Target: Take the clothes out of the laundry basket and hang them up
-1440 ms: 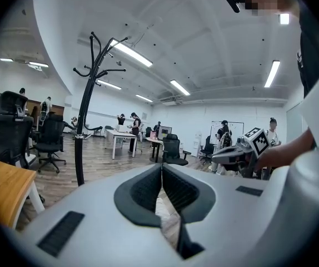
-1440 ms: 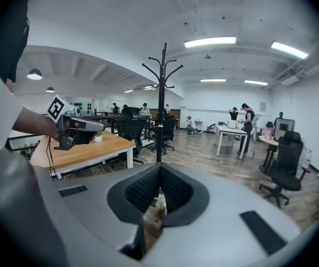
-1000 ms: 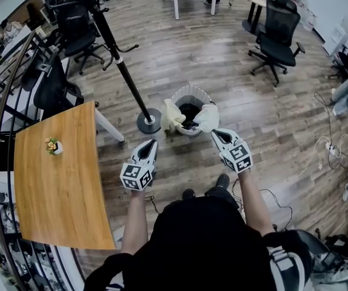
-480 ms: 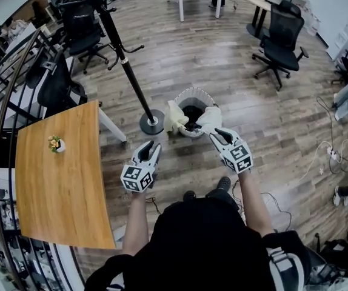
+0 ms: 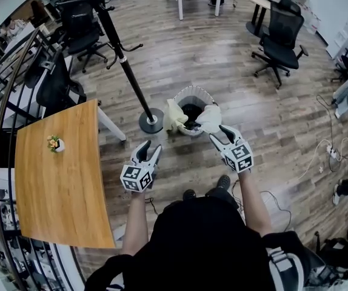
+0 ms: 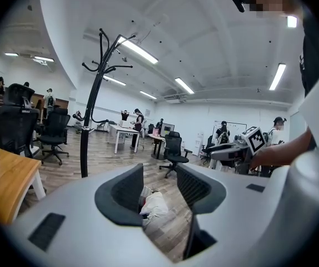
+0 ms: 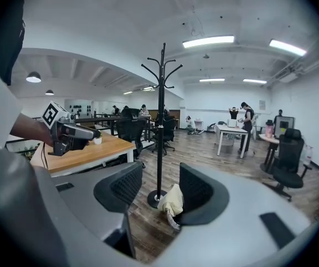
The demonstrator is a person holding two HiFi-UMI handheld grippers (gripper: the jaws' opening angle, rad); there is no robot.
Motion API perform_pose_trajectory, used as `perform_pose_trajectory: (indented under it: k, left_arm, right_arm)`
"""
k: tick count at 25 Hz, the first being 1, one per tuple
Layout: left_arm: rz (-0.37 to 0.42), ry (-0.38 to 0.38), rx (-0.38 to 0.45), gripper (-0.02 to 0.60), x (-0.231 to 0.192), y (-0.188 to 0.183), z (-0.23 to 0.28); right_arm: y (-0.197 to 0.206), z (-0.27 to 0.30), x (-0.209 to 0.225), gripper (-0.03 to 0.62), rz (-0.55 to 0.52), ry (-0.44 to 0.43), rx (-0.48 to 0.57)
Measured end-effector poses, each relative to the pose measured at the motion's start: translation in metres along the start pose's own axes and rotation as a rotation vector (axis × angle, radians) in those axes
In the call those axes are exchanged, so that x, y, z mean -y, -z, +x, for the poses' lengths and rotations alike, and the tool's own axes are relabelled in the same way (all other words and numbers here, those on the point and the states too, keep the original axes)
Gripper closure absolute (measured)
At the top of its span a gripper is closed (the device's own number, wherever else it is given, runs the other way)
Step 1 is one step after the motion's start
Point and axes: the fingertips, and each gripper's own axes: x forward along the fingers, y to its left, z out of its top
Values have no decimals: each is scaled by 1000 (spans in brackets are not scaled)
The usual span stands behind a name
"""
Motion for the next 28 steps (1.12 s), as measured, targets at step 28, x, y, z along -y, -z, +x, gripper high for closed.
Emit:
perform_pose_trajectory:
  k: [28]
  left_arm:
    - [-27,72,-123,388,15,20,130]
  right_arm:
    - [60,13,118,355,131,65,-95]
